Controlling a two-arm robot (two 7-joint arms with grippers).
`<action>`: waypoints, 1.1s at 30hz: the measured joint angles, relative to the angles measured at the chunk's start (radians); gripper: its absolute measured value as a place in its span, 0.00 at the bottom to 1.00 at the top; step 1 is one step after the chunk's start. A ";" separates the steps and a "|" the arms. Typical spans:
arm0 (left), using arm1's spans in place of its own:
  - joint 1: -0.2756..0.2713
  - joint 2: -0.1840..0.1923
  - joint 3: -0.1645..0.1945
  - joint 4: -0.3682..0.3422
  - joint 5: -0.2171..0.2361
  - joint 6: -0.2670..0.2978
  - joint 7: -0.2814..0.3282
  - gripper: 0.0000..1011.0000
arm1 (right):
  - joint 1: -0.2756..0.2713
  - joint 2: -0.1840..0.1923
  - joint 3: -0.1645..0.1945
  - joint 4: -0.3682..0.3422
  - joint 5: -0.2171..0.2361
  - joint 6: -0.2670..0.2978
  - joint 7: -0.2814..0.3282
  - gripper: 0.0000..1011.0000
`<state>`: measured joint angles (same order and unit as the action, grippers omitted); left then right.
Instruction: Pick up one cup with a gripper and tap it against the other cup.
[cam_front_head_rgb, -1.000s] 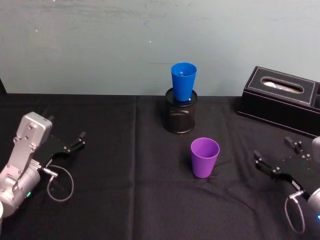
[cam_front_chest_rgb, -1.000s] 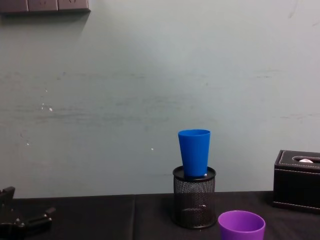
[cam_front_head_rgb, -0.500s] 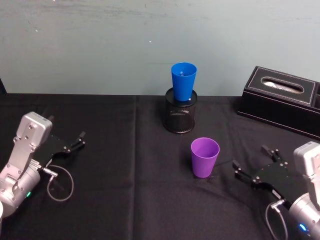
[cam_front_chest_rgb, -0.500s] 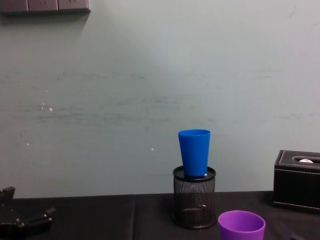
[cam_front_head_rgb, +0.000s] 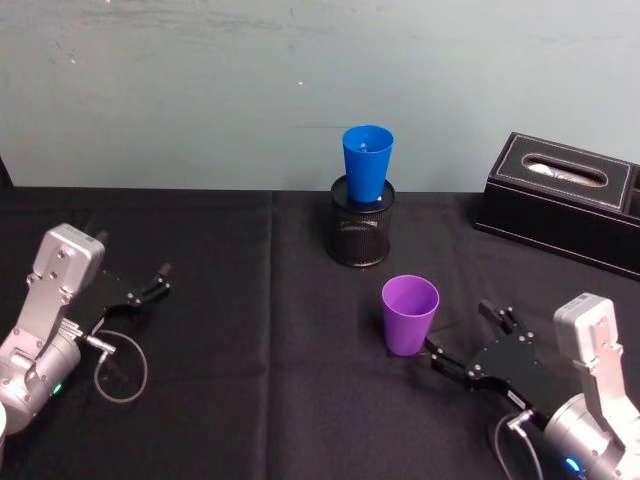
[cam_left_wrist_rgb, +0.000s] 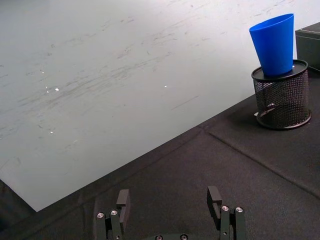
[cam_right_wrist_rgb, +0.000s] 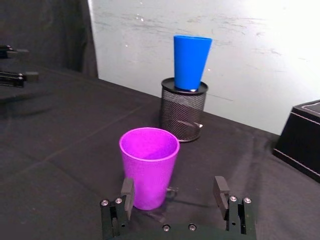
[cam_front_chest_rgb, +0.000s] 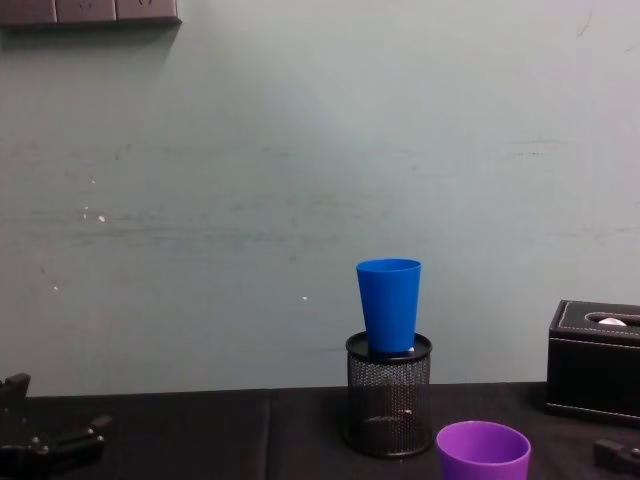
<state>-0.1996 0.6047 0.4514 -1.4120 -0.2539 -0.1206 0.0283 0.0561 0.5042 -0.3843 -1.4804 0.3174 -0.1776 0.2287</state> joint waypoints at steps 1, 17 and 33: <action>0.000 0.000 0.000 0.000 0.000 0.000 0.000 1.00 | 0.000 -0.003 0.000 0.000 0.000 0.000 0.002 0.99; 0.000 0.000 0.000 0.000 0.000 0.000 0.000 1.00 | 0.022 -0.066 0.008 0.033 -0.020 0.018 0.028 0.99; 0.000 0.000 0.000 0.000 0.000 0.000 0.000 1.00 | 0.063 -0.130 0.012 0.087 -0.058 0.023 0.055 0.99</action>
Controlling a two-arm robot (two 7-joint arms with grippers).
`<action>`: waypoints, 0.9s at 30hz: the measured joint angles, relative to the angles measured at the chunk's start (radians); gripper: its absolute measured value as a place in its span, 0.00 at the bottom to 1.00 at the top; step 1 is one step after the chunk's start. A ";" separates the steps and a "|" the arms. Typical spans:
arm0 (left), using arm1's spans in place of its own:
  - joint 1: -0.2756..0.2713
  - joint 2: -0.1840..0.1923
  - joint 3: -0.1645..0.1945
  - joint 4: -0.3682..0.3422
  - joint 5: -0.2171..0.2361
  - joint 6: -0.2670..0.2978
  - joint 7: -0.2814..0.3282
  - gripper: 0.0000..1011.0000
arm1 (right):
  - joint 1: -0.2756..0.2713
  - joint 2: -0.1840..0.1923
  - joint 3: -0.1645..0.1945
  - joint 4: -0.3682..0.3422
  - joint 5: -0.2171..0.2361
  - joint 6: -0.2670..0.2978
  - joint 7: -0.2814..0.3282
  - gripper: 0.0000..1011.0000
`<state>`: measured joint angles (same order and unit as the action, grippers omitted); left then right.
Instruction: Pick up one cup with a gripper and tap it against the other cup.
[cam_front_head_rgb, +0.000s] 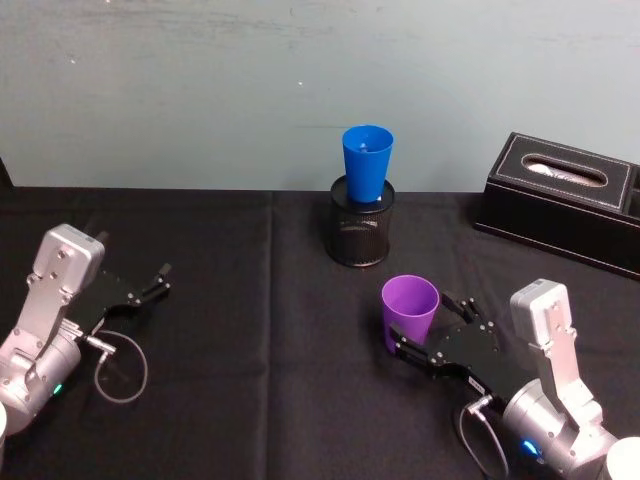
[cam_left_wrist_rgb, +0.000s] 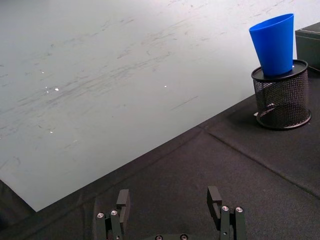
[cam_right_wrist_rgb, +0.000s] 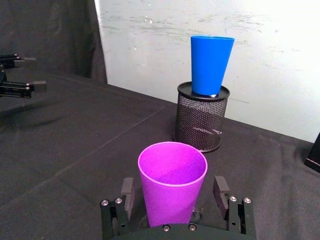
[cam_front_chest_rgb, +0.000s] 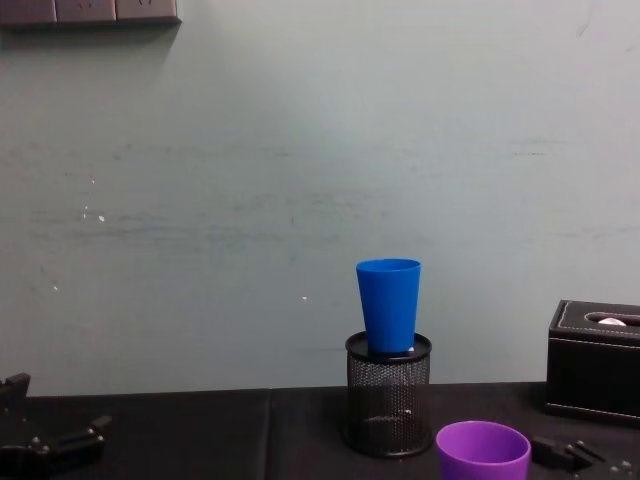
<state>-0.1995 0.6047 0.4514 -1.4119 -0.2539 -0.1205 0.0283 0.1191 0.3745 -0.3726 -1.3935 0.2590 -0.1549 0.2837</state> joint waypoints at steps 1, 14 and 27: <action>0.000 0.000 0.000 0.000 0.000 0.000 0.000 1.00 | 0.005 -0.005 0.001 0.006 -0.004 0.000 0.002 0.99; 0.000 0.000 0.000 0.000 0.000 0.000 0.000 1.00 | 0.039 -0.040 0.014 0.054 -0.026 -0.007 0.033 0.99; 0.000 0.000 0.000 0.000 0.000 0.000 0.000 1.00 | 0.068 -0.075 0.031 0.097 -0.038 -0.008 0.070 0.99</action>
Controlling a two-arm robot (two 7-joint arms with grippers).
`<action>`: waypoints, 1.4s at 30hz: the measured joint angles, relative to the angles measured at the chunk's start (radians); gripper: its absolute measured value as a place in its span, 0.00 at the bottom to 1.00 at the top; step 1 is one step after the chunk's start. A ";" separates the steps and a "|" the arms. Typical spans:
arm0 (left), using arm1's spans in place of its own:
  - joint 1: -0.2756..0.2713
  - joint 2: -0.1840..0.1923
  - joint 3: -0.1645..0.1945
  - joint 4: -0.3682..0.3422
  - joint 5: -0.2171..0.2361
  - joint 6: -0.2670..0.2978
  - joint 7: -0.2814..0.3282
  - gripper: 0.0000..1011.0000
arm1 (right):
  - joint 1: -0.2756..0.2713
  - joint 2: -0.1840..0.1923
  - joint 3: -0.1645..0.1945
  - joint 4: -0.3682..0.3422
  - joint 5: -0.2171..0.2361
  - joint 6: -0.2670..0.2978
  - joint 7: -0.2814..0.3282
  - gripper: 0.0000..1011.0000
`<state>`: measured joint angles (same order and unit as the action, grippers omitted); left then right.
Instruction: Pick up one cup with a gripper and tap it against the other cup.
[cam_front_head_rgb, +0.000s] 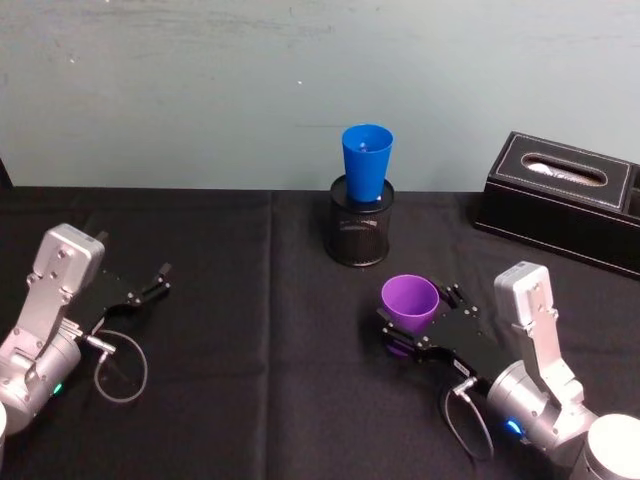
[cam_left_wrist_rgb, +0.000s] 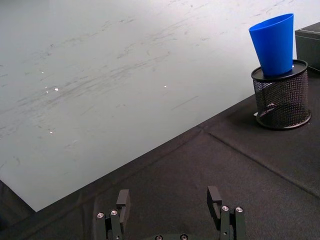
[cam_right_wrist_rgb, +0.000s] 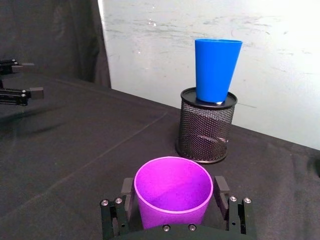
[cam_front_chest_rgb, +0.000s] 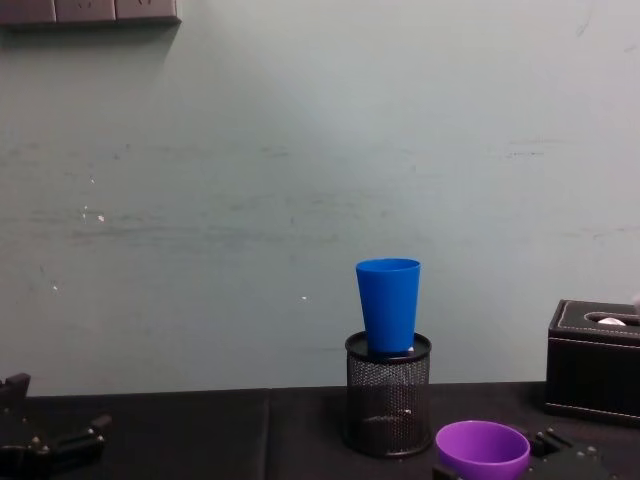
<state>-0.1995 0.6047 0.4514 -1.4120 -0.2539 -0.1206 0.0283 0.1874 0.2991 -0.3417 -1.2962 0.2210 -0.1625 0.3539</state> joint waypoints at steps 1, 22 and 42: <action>0.000 0.000 0.000 0.000 0.000 0.000 0.000 1.00 | 0.002 -0.003 0.002 0.005 -0.003 0.000 0.003 0.99; 0.000 0.000 0.000 0.000 0.000 0.000 0.000 1.00 | 0.005 -0.007 0.003 0.010 -0.005 0.000 0.012 0.90; 0.000 0.000 0.000 0.000 0.000 0.000 0.000 1.00 | 0.004 -0.006 0.002 0.008 -0.004 0.000 0.009 0.73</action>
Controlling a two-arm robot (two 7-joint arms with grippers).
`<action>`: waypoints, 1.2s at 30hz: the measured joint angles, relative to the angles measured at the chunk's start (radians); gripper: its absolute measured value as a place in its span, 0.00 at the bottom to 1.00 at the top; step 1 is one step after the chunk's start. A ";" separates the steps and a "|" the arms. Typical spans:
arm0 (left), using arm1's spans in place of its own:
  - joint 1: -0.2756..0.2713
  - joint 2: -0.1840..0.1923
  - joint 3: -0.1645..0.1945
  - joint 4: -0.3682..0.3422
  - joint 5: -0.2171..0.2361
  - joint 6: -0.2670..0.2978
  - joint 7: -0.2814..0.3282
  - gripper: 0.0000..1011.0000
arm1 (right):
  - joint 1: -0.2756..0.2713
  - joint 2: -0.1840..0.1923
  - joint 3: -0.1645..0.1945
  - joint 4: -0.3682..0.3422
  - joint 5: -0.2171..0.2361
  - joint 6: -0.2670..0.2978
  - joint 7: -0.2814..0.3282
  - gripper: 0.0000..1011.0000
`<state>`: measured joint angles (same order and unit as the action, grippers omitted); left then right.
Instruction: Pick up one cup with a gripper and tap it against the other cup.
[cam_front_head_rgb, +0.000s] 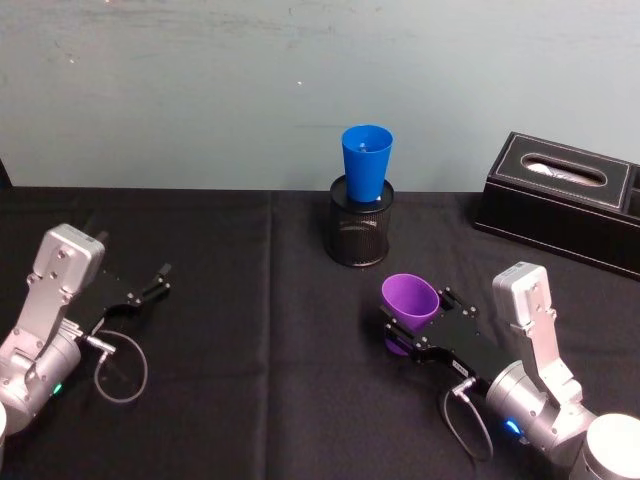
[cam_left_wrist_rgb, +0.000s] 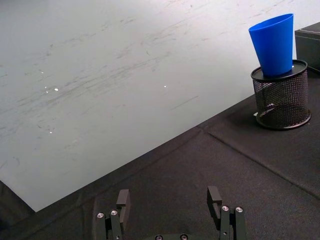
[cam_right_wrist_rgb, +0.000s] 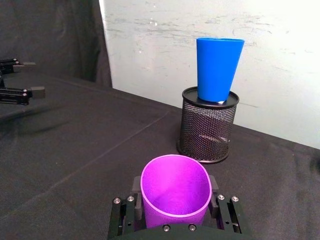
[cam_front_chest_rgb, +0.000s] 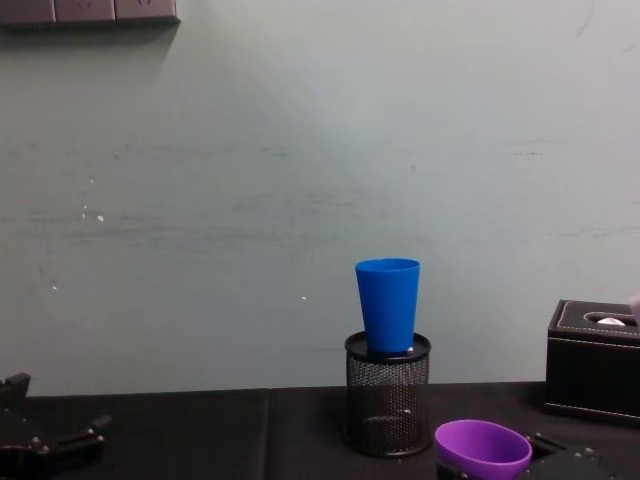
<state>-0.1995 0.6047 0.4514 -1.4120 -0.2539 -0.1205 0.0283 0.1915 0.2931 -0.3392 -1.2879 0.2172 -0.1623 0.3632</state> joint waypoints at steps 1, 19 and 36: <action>0.000 0.000 0.000 0.000 0.000 0.000 0.000 1.00 | 0.000 0.000 0.000 0.000 0.000 0.000 0.000 0.73; 0.000 0.000 0.000 0.000 0.000 0.000 0.000 1.00 | 0.001 -0.003 0.004 0.002 0.000 -0.002 0.002 0.73; 0.000 0.000 0.000 0.000 0.000 0.000 0.000 1.00 | -0.004 0.005 0.011 -0.037 0.014 -0.037 0.055 0.73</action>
<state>-0.1995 0.6047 0.4514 -1.4120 -0.2539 -0.1205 0.0283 0.1871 0.2983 -0.3284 -1.3250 0.2307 -0.1990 0.4186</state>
